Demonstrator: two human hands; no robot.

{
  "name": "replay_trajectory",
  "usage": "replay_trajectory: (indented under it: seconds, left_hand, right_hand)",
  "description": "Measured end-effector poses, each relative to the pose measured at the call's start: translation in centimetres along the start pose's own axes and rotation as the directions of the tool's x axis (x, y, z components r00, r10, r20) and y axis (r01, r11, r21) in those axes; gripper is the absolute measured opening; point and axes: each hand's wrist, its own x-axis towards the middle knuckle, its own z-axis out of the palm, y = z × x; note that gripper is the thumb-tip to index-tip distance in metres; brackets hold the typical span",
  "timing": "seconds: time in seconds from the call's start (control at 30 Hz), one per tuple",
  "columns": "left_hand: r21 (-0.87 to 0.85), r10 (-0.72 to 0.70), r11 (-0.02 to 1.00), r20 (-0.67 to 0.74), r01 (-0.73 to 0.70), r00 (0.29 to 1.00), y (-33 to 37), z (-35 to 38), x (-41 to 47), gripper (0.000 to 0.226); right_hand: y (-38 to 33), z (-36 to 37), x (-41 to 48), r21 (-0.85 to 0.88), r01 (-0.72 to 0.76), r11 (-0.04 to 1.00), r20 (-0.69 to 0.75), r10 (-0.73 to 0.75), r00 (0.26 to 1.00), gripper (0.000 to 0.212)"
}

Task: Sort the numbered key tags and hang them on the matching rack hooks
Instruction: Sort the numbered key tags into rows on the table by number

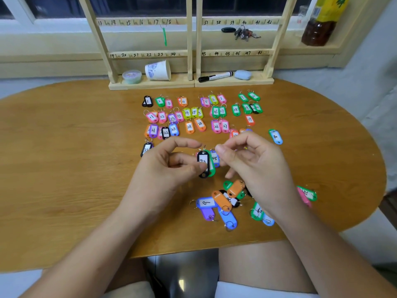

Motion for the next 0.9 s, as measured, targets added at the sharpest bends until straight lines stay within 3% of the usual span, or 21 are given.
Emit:
replay_trajectory:
  seconds: [0.37, 0.5, 0.77, 0.9]
  left_hand:
    - [0.104, -0.007, 0.995, 0.018, 0.005, 1.0, -0.4, -1.6, 0.5, 0.033]
    - [0.141, -0.004, 0.99, 0.049, -0.003, 0.999, 0.0, -3.7, 1.7, 0.022]
    - [0.243, 0.056, 0.97, -0.132, -0.022, 0.99, 1.1, -10.1, 5.2, 0.006]
    - [0.278, 0.086, 0.96, -0.182, -0.033, 0.979, 0.4, -12.4, 6.4, 0.009]
  right_hand:
    - [1.0, 1.1, 1.2, -0.092, -0.083, 0.992, 0.189, 0.099, 0.977, 0.006]
    - [0.7, 1.9, 3.1, -0.069, -0.107, 0.992, 0.227, 0.12, 0.966, 0.006]
    - [-0.1, 3.9, 9.3, -0.143, -0.14, 0.98, 0.202, 0.167, 0.965, 0.009]
    - [0.3, 5.5, 11.6, -0.212, -0.125, 0.969, 0.218, 0.172, 0.961, 0.008]
